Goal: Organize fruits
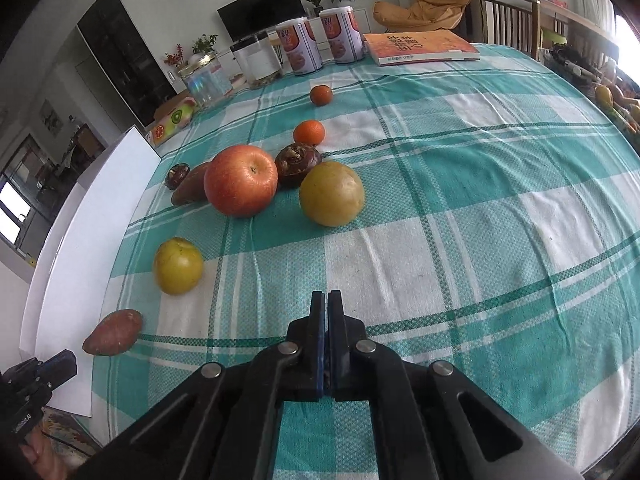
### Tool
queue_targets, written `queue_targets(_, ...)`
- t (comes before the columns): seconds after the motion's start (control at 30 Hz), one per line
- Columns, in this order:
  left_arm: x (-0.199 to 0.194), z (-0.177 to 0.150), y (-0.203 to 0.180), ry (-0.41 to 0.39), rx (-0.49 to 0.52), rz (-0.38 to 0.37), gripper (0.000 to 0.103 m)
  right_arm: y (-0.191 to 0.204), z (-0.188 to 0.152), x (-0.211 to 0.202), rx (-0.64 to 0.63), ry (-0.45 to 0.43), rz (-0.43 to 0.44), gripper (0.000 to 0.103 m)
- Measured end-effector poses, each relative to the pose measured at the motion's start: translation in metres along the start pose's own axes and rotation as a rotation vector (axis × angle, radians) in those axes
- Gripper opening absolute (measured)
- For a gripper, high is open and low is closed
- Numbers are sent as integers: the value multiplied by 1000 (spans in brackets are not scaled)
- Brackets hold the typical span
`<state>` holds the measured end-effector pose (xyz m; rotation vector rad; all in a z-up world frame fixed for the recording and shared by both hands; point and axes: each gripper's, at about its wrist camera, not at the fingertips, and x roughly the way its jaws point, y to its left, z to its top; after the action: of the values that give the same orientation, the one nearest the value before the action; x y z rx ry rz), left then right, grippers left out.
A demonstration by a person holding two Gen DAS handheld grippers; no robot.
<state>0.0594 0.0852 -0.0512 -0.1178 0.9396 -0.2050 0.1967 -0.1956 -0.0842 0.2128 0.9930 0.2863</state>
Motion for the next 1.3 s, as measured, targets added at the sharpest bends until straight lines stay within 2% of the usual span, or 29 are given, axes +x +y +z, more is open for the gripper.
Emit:
queue_targets(0.03, -1, -2, 2, -11, -4, 7, 65, -1, -3, -4, 4, -13, 4, 32)
queue_targets(0.07, -2, -3, 4, -30, -11, 17, 90, -2, -5, -9, 0, -25, -2, 46)
queue_targets(0.1, -3, -3, 6, -49, -15, 26, 93, -3, -7, -13, -3, -40, -11, 71)
queue_targets(0.13, -1, -1, 6, -54, -16, 34, 93, -4, -9, -18, -4, -59, -17, 77)
queue_targets(0.33, 41, 8, -20, 24, 80, 32, 93, -25, -19, -22, 57, -47, -13, 77)
queue_targets(0.43, 59, 6, -23, 27, 63, 86, 91, -38, -23, -25, 74, -52, -27, 77)
queue_targets(0.47, 64, 5, -21, 29, 41, 91, 85, -42, -24, -25, 76, -53, -33, 77)
queue_targets(0.5, 69, 5, -20, 35, 28, 98, 71, -45, -24, -24, 76, -47, -35, 77)
queue_targets(0.53, 74, 4, -20, 40, 27, 98, 62, -47, -25, -23, 73, -35, -28, 77)
queue_targets(0.57, 78, 2, -22, 49, 32, 106, 48, -45, -26, -20, 62, -20, -6, 77)
queue_targets(0.6, 80, 0, -24, 47, 40, 118, 43, -41, -26, -17, 36, -1, 25, 77)
queue_targets(0.67, 79, -3, -27, 30, 57, 137, 42, -24, -28, -11, -54, 28, 51, 77)
queue_targets(0.77, 76, -2, -20, 30, 17, 110, 42, 0, -27, 2, -148, 37, 8, 77)
queue_targets(0.8, 74, -2, -18, 29, 8, 104, 42, 5, -26, 7, -161, 41, 8, 72)
queue_targets(0.87, 65, -1, -15, 23, -8, 93, 42, 14, -26, 18, -199, 62, -23, 42)
queue_targets(1.0, 34, 4, -7, 2, -62, 29, 42, 15, -30, 19, -170, 78, -40, 38)
queue_targets(1.07, 8, 8, 0, -18, -96, -28, 42, 14, -29, 10, -121, 68, -7, 38)
queue_targets(1.17, -38, 15, 15, -73, -138, -76, 42, 31, -20, -12, -73, 29, 106, 38)
queue_targets(1.23, -67, 20, 34, -123, -162, -50, 42, 60, -11, -26, -65, 12, 211, 38)
queue_targets(1.3, -89, 23, 59, -163, -186, 24, 42, 103, -5, -35, -90, 15, 335, 38)
